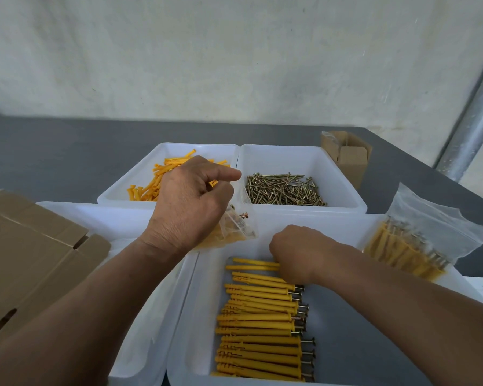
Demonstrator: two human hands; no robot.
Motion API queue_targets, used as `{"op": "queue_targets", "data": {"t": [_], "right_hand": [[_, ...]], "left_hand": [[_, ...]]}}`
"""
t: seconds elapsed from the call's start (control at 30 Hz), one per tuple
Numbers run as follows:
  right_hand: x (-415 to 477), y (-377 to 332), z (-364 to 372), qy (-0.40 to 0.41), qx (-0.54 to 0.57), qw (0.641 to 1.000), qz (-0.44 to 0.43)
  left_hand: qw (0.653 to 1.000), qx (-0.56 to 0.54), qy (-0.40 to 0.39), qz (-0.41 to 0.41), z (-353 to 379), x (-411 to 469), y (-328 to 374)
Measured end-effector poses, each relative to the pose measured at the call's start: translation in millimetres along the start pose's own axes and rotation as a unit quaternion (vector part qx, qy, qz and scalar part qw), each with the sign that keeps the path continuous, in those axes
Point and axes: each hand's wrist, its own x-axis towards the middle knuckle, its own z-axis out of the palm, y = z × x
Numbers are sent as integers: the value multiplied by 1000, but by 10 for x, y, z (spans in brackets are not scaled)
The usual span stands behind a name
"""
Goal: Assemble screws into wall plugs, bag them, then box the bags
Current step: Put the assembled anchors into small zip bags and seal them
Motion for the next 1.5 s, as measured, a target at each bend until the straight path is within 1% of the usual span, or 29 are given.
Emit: {"op": "queue_targets", "data": {"t": [0.17, 0.3, 0.43, 0.6, 0.77, 0.8, 0.87, 0.93, 1.0, 1.03, 1.07, 1.1, 1.13, 1.2, 1.4, 1.5], "right_hand": [[-22, 29, -75, -6, 50, 999, 2], [-40, 58, -144, 14, 103, 995, -2], [-48, 92, -170, 54, 169, 984, -13], [-73, 72, -282, 117, 224, 968, -10], [-155, 116, -480, 247, 246, 936, 46], [-173, 148, -519, 274, 256, 925, 63], [-217, 226, -596, 327, 308, 889, 89], [-259, 298, -658, 387, 360, 844, 95], [-277, 342, -699, 432, 436, 785, 80], [-274, 348, -712, 440, 487, 752, 64], [-265, 343, -716, 438, 528, 726, 50], [-253, 325, -705, 430, 550, 715, 38], [-241, 296, -685, 420, 557, 716, 30], [-215, 232, -629, 404, 551, 730, 18], [-173, 60, -497, 369, 471, 801, -12], [-162, 12, -486, 349, 463, 815, -25]], "left_hand": [[1000, 5, 0, 1, -8, -1, 8], [1000, 6, -2, 0, -10, 1, 12], [1000, 7, -2, 0, -9, -1, 13], [1000, -2, 2, -5, -9, -7, 10], [1000, -11, -1, -12, -8, -5, 1], [1000, -12, -2, -11, -8, -5, -1], [1000, -12, -2, -11, -5, -2, -12], [1000, -11, -3, -10, -1, 0, -26], [1000, -7, -4, -7, 0, -1, -27], [1000, -7, -6, -7, -2, -2, -19], [1000, -8, -7, -7, -4, -2, -10], [1000, -9, -9, -6, -6, -2, -3], [1000, -8, -10, -4, -7, -2, 2], [1000, 0, -8, 1, -9, -3, 5], [1000, 15, 0, 7, -6, -8, -6], [1000, 8, 0, 2, -9, -4, 3]]}}
